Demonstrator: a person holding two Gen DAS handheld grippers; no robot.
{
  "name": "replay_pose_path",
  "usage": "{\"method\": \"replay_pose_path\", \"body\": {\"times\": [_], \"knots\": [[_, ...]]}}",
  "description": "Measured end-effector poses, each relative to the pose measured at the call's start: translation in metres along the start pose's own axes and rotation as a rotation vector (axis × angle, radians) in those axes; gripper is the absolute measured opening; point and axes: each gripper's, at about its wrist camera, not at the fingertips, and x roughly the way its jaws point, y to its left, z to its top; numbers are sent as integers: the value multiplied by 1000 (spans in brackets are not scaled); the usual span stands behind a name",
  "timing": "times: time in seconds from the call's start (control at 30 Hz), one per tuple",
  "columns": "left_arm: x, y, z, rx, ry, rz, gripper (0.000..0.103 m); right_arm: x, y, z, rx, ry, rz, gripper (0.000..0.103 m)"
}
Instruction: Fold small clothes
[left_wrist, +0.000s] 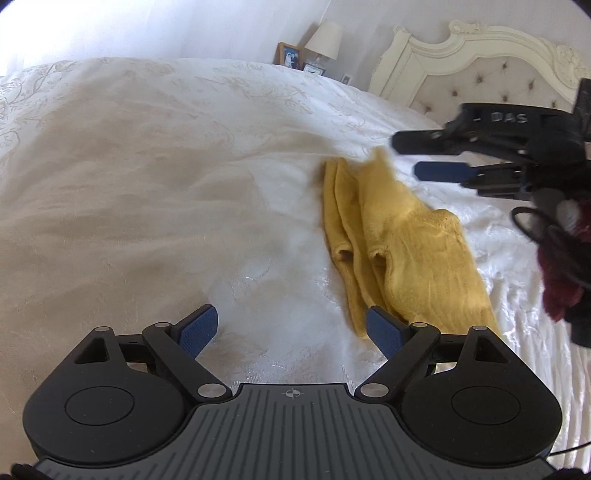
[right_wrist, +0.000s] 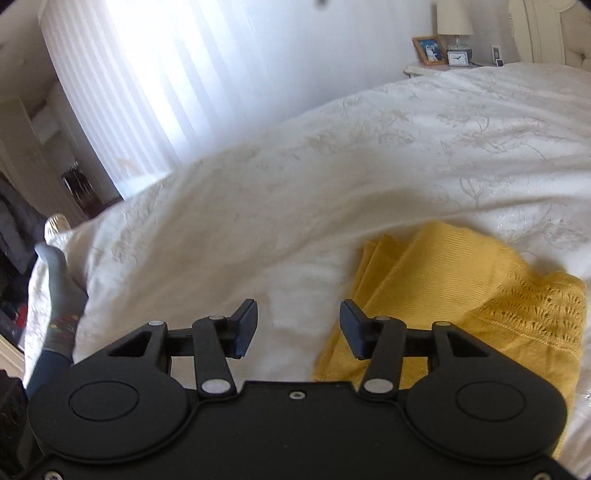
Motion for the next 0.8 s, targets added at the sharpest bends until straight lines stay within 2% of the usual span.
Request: {"method": "replay_pose_path", "body": {"times": [0.07, 0.17, 0.37, 0.57, 0.67, 0.8], "knots": [[0, 0, 1, 2, 1, 2, 87, -14, -12, 2, 31, -39, -18, 57], [-1, -1, 4, 5, -2, 5, 87, -29, -35, -4, 67, -57, -93, 58], [3, -11, 15, 30, 5, 11, 87, -52, -59, -42, 73, -51, -176, 59], [7, -29, 40, 75, 3, -1, 87, -63, -23, -87, -122, -57, -145, 59], [17, -36, 58, 62, 25, -36, 87, -63, 4, -104, -269, -77, -117, 59], [40, -39, 80, 7, 91, -123, 87, -54, 36, -124, -492, -86, -104, 57]]}}
